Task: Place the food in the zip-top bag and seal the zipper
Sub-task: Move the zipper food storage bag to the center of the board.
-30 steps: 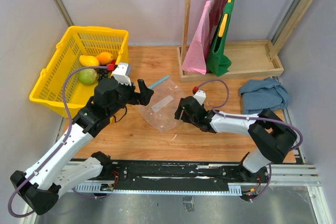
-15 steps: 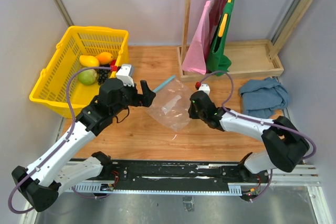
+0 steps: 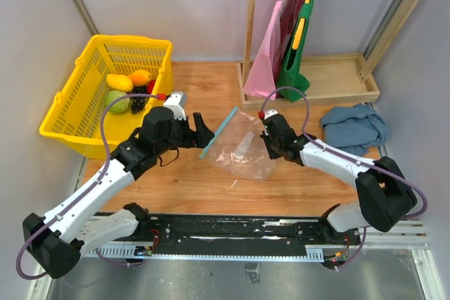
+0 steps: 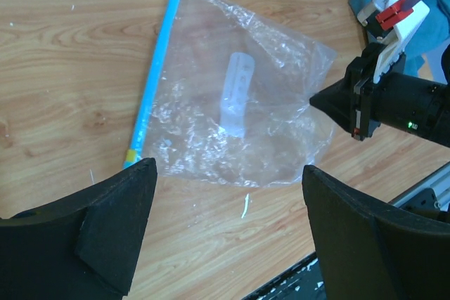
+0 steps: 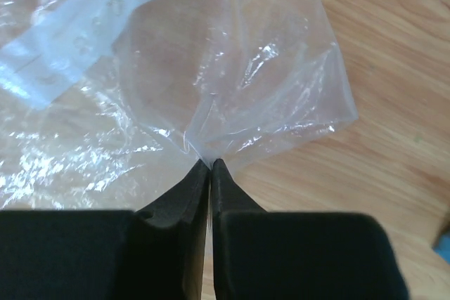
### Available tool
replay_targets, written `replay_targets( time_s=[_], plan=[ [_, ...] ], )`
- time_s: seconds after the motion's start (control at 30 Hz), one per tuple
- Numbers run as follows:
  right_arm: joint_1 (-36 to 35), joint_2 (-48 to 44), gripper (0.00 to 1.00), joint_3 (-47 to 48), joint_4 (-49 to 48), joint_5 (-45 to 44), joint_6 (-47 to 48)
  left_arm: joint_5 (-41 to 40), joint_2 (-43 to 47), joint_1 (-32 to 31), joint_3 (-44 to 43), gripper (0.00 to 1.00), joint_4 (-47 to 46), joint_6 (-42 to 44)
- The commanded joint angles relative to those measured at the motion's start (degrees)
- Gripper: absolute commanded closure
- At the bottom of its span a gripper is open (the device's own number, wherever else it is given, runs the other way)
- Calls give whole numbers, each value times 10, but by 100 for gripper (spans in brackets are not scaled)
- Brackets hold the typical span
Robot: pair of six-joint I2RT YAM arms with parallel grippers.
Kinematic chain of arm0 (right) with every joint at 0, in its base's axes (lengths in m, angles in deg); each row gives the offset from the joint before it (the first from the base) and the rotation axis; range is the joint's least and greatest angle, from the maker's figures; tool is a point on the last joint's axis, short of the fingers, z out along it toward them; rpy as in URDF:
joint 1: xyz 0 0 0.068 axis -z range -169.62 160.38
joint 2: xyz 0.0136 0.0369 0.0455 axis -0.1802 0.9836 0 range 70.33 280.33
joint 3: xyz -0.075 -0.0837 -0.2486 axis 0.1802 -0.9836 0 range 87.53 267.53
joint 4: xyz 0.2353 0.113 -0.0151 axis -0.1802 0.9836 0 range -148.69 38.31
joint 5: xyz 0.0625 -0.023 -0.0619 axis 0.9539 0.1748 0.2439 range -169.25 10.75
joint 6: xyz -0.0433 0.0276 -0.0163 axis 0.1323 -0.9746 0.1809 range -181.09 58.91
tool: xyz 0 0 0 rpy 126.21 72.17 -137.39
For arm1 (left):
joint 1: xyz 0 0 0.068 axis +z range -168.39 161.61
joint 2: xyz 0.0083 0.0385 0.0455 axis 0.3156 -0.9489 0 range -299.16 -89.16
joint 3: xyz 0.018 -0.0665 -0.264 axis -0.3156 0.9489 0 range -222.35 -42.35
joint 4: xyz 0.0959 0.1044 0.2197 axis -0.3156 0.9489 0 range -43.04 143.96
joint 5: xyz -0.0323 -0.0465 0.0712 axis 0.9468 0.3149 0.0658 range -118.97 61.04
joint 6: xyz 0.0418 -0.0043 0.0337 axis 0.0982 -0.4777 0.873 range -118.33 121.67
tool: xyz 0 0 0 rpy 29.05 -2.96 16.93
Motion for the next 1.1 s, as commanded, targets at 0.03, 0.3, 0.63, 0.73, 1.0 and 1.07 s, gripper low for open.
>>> replay_targets(
  time_s=[0.03,0.3,0.63,0.73,1.0,1.07],
  plan=[
    [12,26,93,30,114,-148,22,16,-18,-4,15,12,-39,-6],
    [17,36,58,39,141,-248,-20,53,-110,-4,27,12,-115,-5],
    [17,-142,25,-44,26,-124,-13,83,-250,1,-2,14,-199,-18],
    [16,-173,20,-68,-7,-87,-18,107,-304,15,-23,17,-211,-24],
    [15,-154,5,-105,-93,42,-28,131,-398,40,-52,27,-235,-36],
    [15,-135,4,-108,-112,78,-30,146,-408,51,-47,32,-248,-44]
  ],
)
